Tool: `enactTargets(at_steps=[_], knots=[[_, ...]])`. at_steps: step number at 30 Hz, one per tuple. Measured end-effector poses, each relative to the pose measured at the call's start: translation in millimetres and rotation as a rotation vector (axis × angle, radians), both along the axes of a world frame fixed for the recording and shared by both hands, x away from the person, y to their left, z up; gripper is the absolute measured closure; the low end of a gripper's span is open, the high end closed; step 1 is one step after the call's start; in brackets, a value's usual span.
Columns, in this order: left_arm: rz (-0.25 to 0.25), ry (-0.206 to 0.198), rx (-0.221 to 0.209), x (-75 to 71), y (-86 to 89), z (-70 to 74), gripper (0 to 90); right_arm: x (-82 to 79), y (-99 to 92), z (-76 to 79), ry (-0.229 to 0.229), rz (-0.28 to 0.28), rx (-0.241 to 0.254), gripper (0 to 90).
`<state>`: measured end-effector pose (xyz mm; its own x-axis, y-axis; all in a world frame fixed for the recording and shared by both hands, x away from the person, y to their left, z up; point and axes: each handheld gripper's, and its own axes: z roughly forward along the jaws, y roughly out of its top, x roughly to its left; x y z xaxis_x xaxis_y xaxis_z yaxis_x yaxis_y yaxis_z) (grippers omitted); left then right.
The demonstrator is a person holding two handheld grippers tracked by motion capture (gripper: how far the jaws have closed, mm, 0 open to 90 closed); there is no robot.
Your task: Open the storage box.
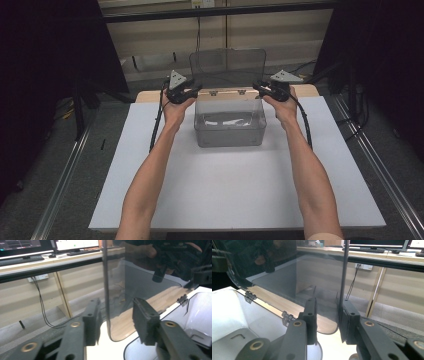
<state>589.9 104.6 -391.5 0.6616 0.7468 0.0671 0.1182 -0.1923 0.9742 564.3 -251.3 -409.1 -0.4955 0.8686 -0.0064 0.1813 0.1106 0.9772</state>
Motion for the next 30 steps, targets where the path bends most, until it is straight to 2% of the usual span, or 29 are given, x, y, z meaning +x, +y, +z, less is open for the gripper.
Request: enactTargets(at_steps=[2, 6, 10, 12, 13, 15, 19, 21, 23, 30], knots=[[-0.019, 0.02, 0.012, 1.4, -1.2, -5.2, 61.5, 0.2, -0.3, 0.0, 0.001, 0.002, 0.001, 70.1], [-0.015, 0.037, 0.004, 4.0, -0.1, -9.0, 64.8, 0.7, -0.3, -0.2, 0.0, 0.003, 0.003, 69.9], [-0.009, 0.042, -0.006, 5.3, 1.1, -9.9, 69.9, 0.3, -0.2, 0.4, 0.006, 0.003, 0.002, 69.6], [-0.013, 0.047, 0.002, 6.3, 1.4, -11.7, 71.2, 1.1, -0.2, -0.5, 0.007, 0.003, 0.012, 68.9], [-0.01, 0.059, -0.016, 5.9, -0.1, -13.4, 71.2, 1.1, -0.2, -0.5, 0.007, 0.003, 0.012, 68.9], [-0.004, 0.06, 0.001, 7.2, 0.1, -15.7, 71.0, 1.3, -0.1, -0.9, 0.007, 0.002, 0.015, 68.4], [-0.004, 0.066, -0.022, 9.4, -2.2, -18.2, 71.1, 1.8, -0.2, 0.0, 0.009, 0.004, 0.012, 68.8], [-0.007, 0.072, -0.011, 9.6, -1.8, -17.4, 71.3, 2.9, 0.1, -1.1, 0.007, 0.002, 0.013, 68.7], [-0.006, 0.062, 0.014, 10.6, -0.6, -15.9, 71.4, 4.3, 0.6, -1.8, 0.009, -0.005, 0.026, 68.6], [-0.003, 0.082, 0.002, 13.0, -2.3, -16.8, 70.1, 9.8, 1.1, -0.5, 0.029, 0.002, 0.018, 65.4]])
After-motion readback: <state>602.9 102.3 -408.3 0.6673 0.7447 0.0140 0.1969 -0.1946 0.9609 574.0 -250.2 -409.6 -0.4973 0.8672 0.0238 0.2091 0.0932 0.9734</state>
